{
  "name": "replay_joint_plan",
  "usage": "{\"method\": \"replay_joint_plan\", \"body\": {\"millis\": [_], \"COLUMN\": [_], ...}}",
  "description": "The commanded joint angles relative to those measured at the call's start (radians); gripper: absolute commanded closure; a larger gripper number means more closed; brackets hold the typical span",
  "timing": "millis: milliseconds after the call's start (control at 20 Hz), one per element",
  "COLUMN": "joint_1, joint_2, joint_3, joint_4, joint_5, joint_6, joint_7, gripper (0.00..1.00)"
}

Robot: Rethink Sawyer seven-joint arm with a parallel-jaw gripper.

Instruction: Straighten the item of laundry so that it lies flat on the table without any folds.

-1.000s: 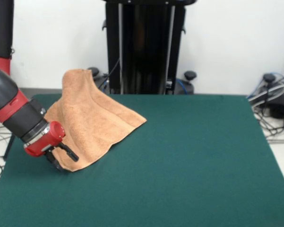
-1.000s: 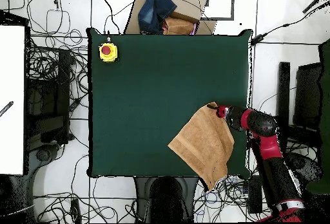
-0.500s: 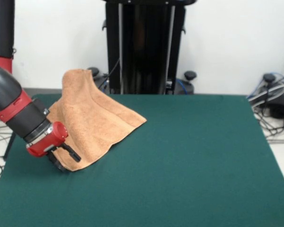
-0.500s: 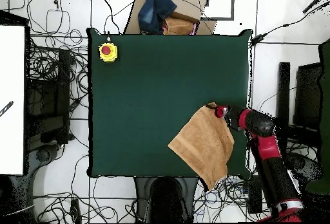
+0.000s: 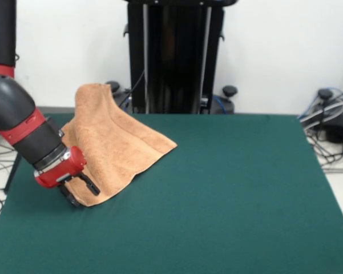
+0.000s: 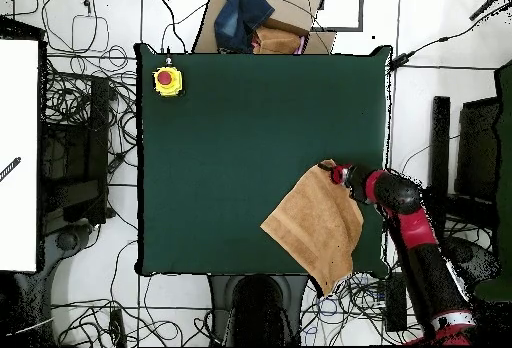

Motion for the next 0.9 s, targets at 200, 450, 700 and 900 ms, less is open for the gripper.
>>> {"method": "replay_joint_plan", "body": {"millis": [200, 450, 700, 900], "joint_1": [0.097, 0.113, 0.118, 0.125], "joint_2": [0.099, 0.106, 0.103, 0.107], "joint_3": [-0.065, -0.065, -0.076, -0.086], "joint_4": [-0.005, -0.033, -0.033, -0.045], "joint_5": [-0.149, -0.137, -0.129, -0.119], "joint_6": [0.094, 0.194, 0.215, 0.267], "joint_7": [-0.239, -0.284, -0.302, -0.344], "gripper": [0.00, 0.00, 0.00, 0.00]}}
